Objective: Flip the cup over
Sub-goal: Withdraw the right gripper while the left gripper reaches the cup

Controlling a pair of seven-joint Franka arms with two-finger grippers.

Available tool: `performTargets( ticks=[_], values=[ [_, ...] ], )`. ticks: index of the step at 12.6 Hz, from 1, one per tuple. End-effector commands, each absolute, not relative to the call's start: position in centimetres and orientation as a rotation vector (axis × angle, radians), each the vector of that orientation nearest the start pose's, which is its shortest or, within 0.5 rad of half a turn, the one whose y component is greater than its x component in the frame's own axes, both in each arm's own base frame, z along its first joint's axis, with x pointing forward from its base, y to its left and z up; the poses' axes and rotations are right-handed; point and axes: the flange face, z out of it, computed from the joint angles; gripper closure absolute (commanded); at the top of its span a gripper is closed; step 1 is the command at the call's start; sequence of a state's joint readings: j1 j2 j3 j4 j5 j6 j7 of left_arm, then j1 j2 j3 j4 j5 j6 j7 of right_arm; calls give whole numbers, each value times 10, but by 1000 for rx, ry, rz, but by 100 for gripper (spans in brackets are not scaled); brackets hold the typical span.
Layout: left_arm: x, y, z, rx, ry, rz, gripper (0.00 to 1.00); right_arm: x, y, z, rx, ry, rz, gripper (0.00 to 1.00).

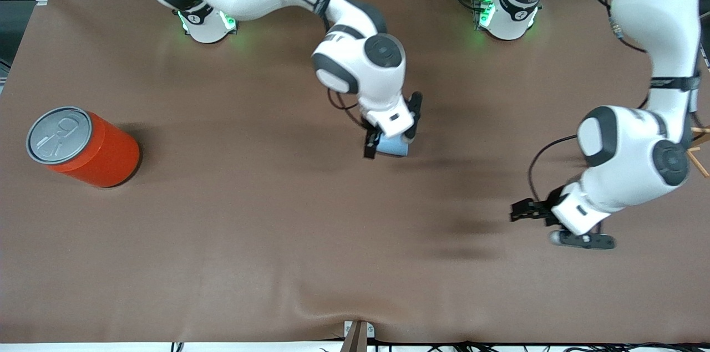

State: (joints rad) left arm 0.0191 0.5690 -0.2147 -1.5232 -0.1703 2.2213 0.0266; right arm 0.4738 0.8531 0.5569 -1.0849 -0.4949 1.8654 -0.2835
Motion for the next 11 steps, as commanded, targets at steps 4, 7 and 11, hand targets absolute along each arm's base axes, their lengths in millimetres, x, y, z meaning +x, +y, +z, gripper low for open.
performTargets(
  ticks=[4, 7, 11],
  values=[
    [631, -212, 272, -3607, 128, 293, 0, 601, 424, 462, -2800, -1464, -92, 0],
    [567, -244, 222, -3560, 219, 600, 0, 631, 341, 509, -2973, -1271, -98, 0],
    [516, -246, 199, -3518, 191, 821, 0, 668, 230, 529, -3059, -768, -72, 0]
  ],
)
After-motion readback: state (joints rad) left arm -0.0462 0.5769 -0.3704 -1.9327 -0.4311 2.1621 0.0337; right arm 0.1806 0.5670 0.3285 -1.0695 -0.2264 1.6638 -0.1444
